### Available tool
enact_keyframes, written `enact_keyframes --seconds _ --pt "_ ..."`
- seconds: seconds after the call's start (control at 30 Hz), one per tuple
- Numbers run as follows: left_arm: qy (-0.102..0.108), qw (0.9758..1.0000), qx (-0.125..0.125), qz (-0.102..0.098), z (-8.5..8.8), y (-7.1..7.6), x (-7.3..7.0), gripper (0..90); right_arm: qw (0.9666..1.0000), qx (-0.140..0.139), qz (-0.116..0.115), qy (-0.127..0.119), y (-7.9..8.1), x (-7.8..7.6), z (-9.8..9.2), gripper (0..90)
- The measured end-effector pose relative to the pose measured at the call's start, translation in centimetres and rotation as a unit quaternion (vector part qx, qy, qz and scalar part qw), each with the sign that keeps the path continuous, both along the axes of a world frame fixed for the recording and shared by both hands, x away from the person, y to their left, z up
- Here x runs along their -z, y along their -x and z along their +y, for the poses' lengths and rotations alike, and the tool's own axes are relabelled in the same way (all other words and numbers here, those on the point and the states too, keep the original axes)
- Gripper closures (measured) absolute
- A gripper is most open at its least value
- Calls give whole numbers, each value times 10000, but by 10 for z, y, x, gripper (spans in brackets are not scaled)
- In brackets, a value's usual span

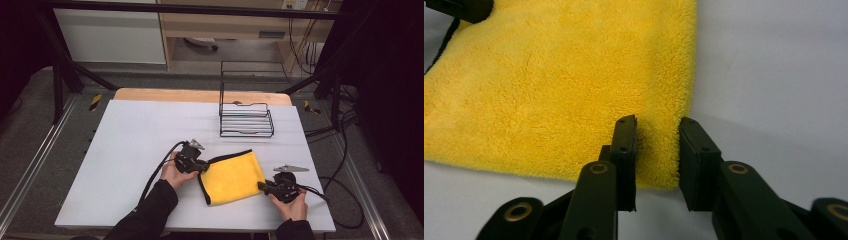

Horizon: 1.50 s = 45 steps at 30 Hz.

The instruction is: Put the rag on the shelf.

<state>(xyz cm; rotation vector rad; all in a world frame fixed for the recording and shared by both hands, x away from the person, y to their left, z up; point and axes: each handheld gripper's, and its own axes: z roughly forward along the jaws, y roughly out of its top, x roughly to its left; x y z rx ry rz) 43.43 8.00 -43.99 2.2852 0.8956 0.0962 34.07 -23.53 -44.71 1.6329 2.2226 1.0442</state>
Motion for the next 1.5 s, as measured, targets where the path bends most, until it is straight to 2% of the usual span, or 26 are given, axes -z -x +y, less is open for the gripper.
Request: enact_keyframes --seconds 0.07,0.2,0.33,0.43,0.57,0.77,0.87,1.0,1.07,1.17,1.23,1.3,1.37,1.43,1.5 --pt "-9 10000 -1 -36 0 1 -1 764 9999 0 84 -74 -1 -1 0 786" --pt "-60 9999 -57 -120 0 6 -4 797 9999 -54 127 -97 -3 -3 -1 810" --pt "-1 9996 -233 -127 4 17 -5 805 9999 -158 17 -2 -9 -5 -1 817" --pt "1 9993 -340 -172 7 27 -7 805 9994 -269 -124 157 -16 -9 0 819" --pt "-48 9980 -564 -268 8 44 -8 804 9971 -548 -300 442 -29 -13 5 818" --pt "148 9966 -772 -258 14 65 -9 803 9914 -934 -539 735 -49 -15 14 818" --pt "145 9961 -803 -323 17 76 -8 804 9891 -1076 -657 760 -57 -16 18 817" --pt "143 9956 -840 -385 18 80 -5 797 9873 -1193 -668 804 -68 -9 23 808" --pt "130 9961 -783 -390 18 78 -5 777 9875 -1164 -709 795 -69 -7 23 787" --pt "91 9965 -633 -534 22 72 -8 691 9869 -993 -977 817 -64 -11 20 705" --pt "55 9955 -648 -690 22 66 -13 593 9898 -788 -1048 562 -59 -17 17 602" --pt "-10 9939 -622 -907 22 58 -16 521 9914 -543 -1126 387 -54 -21 14 537" --pt "-25 9940 -617 -901 20 48 -18 476 9926 -327 -1114 356 -49 -20 12 460" --pt "-31 9952 -555 -809 19 38 -17 453 9950 -137 -955 265 -44 -15 11 439" --pt "2 9970 -440 -641 18 30 -14 465 9960 -49 -858 245 -42 -10 10 437"
